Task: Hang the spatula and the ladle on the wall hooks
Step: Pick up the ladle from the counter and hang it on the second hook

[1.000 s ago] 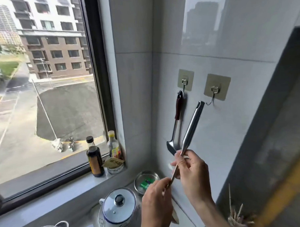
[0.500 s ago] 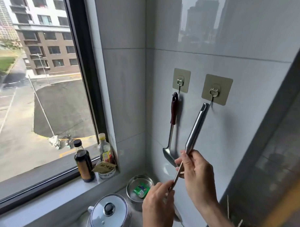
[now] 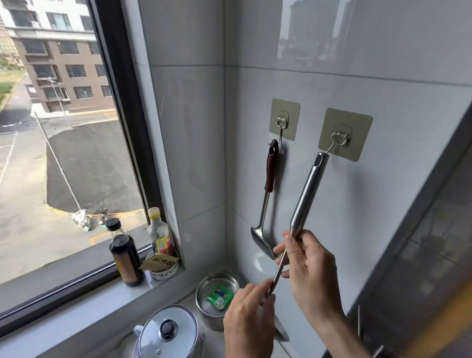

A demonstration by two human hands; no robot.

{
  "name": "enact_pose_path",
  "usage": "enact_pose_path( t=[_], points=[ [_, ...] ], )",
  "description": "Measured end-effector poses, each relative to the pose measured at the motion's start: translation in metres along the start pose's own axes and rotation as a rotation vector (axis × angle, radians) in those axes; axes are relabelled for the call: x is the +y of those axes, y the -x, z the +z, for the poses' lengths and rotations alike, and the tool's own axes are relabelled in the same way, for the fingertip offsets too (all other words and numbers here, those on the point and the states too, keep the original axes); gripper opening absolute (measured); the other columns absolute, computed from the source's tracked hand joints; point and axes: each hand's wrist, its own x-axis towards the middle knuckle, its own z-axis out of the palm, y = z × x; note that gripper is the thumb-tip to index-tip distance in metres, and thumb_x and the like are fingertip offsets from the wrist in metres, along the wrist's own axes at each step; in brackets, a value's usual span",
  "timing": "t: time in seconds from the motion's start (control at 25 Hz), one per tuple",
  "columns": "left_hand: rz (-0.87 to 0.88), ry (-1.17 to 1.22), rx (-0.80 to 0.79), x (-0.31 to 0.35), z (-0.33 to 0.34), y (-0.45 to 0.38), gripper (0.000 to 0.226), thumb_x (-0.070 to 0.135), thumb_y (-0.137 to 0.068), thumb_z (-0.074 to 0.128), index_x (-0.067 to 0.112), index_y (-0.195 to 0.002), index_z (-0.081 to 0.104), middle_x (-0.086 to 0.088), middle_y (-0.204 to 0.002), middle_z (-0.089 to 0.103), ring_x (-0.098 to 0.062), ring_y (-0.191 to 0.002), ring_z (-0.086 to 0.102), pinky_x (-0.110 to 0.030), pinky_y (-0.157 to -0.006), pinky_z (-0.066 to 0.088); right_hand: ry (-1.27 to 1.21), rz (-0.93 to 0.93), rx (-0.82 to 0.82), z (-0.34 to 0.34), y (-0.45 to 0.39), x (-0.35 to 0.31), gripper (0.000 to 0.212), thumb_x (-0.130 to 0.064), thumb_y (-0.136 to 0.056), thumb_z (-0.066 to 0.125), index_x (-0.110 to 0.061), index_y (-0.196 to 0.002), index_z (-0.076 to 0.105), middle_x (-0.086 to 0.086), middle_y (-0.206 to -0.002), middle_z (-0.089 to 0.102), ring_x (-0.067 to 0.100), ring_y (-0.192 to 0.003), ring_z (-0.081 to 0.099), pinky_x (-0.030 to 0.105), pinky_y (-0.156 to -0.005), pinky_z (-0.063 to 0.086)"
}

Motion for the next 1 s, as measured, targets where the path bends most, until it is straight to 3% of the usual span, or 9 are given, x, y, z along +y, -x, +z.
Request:
enact_pose_path(
  t=[0.32,0.48,0.64,0.76,0.84,1.0],
  points=[
    [-0.009,0.023,0.004,-0.005,0.001,-0.004,0.032,0.012,-0.073,0.078,0.032,-0.097,0.070,0.014,-0.078,0.069,-0.008,-0.075,0.061,-0.021,-0.068,0.045,0.002,-0.014,0.000,0.005,-0.001,-0.001,0.028,-0.045,-0.095,0.041,-0.026,-0.090,0.061,-0.014,-0.083,0.072,0.009,-0.069,0.072,0.046,-0.060,0.063],
    [-0.048,0.003,-0.066,-0.008,0.010,-0.002,0.030,0.017,-0.076,0.075,0.035,-0.099,0.069,0.015,-0.084,0.070,-0.009,-0.080,0.062,-0.026,-0.072,0.048,0.010,0.042,0.029,0.004,-0.002,0.013,0.019,-0.031,-0.101,0.047,-0.025,-0.089,0.060,-0.012,-0.080,0.073,0.009,-0.067,0.072,0.048,-0.059,0.062],
    [-0.063,0.045,-0.147,-0.012,0.023,0.001,0.032,0.017,-0.077,0.071,0.035,-0.103,0.066,0.015,-0.087,0.068,-0.007,-0.085,0.061,-0.022,-0.075,0.047,0.061,0.064,0.033,0.001,-0.002,0.023,0.016,-0.023,-0.102,0.050,-0.022,-0.091,0.062,-0.006,-0.073,0.073,0.012,-0.068,0.071,0.050,-0.063,0.061],
    [-0.049,0.072,-0.196,-0.011,0.034,-0.001,0.032,0.014,-0.081,0.064,0.033,-0.107,0.064,0.015,-0.092,0.069,-0.006,-0.089,0.062,-0.022,-0.078,0.048,0.142,0.040,0.033,-0.004,-0.003,0.028,0.008,-0.017,-0.098,0.056,-0.017,-0.102,0.063,-0.002,-0.087,0.078,0.022,-0.077,0.074,0.046,-0.071,0.062],
    [-0.050,0.096,-0.193,-0.011,0.042,-0.004,0.031,0.014,-0.085,0.062,0.031,-0.110,0.065,0.015,-0.102,0.072,-0.004,-0.096,0.064,-0.023,-0.085,0.050,0.220,0.017,0.066,-0.009,0.003,0.034,0.015,-0.012,-0.094,0.062,-0.014,-0.109,0.063,0.003,-0.097,0.078,0.024,-0.081,0.075,0.039,-0.074,0.062],
    [-0.061,0.143,-0.156,-0.015,0.049,-0.010,0.030,0.016,-0.086,0.062,0.027,-0.114,0.065,0.014,-0.114,0.071,-0.001,-0.106,0.062,-0.024,-0.093,0.050,0.350,-0.108,0.136,-0.023,0.020,0.044,0.023,-0.011,-0.091,0.062,-0.020,-0.112,0.059,-0.002,-0.104,0.074,0.016,-0.079,0.073,0.037,-0.064,0.063]
  ],
)
